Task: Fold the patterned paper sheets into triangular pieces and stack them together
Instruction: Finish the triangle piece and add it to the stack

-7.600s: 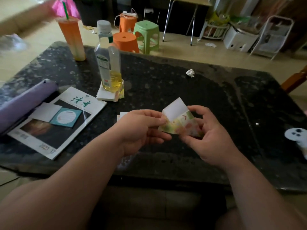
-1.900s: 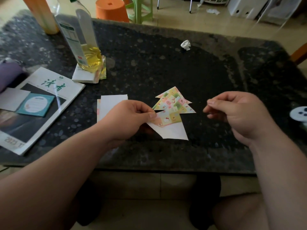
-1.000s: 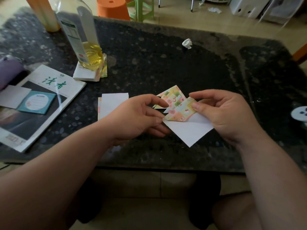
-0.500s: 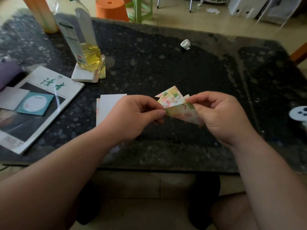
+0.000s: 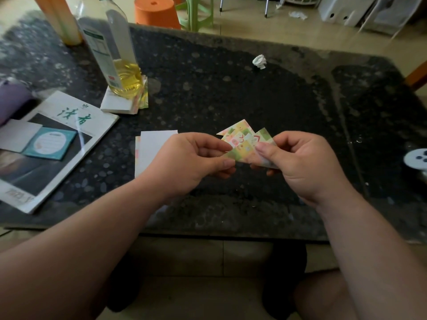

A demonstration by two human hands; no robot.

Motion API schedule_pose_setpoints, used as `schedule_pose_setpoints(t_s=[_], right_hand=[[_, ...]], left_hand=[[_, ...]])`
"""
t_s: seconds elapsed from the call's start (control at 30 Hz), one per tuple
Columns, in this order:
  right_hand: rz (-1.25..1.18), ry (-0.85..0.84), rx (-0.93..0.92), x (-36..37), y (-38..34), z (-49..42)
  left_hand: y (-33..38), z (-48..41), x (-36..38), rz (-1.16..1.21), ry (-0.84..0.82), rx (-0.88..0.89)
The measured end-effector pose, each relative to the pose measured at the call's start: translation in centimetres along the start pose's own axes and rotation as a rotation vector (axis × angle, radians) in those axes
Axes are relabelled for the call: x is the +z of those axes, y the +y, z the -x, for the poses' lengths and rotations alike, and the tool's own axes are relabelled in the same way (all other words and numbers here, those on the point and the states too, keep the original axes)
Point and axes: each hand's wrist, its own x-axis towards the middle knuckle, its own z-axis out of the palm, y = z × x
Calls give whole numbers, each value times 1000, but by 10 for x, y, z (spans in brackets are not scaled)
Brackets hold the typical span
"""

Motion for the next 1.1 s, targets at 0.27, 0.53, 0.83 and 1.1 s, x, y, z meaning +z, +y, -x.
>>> schedule_pose_setpoints(t_s=[0.27,0.53,0.83,1.1], right_hand=[[-60,70,2,3,-2,2],[0,144,-69,5,1,2],[74,252,-66,16,5,4],[-9,325,3,20,4,3]], left_hand=[[1,0,4,180,35,15],[-6,-6,5,226,136,-25],[-7,-8,7,209,180,-96],[-7,-6,9,194,182,-91]])
